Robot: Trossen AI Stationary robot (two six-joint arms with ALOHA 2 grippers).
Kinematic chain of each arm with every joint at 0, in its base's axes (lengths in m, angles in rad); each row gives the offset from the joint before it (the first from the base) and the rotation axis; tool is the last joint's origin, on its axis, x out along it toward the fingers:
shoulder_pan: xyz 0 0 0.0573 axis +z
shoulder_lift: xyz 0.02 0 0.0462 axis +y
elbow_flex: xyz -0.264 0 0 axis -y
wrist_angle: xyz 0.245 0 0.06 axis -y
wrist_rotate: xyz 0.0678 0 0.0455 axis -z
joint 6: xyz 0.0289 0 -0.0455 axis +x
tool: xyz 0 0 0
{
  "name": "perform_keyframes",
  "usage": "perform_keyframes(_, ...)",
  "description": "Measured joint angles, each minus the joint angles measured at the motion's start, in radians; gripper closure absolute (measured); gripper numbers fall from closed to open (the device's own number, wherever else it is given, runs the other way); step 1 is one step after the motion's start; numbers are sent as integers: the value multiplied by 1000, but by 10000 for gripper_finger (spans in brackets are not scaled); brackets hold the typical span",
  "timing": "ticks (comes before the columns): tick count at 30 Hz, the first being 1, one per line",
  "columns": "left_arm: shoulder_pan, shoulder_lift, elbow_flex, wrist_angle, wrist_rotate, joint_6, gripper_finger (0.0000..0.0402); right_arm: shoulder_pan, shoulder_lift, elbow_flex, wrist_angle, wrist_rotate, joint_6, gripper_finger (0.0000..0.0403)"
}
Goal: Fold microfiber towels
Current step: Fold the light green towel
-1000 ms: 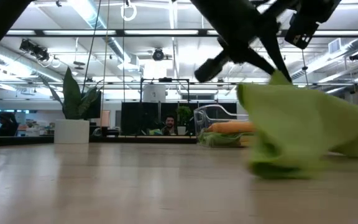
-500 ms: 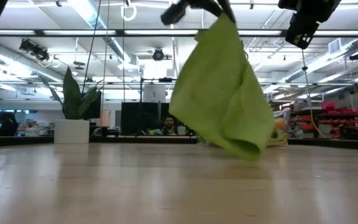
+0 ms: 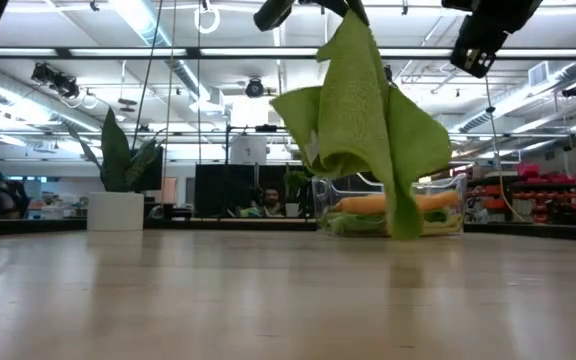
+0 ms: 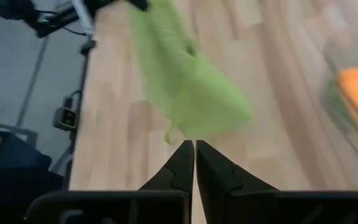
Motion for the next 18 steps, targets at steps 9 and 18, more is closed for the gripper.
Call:
perform_keyframes(9, 38, 0, 0, 83, -1, 45, 393, 160, 82, -118, 170, -21, 71, 330)
perform_keyframes(18, 63, 0, 0, 183, -3, 116, 394, 169, 201, -114, 207, 103, 203, 282)
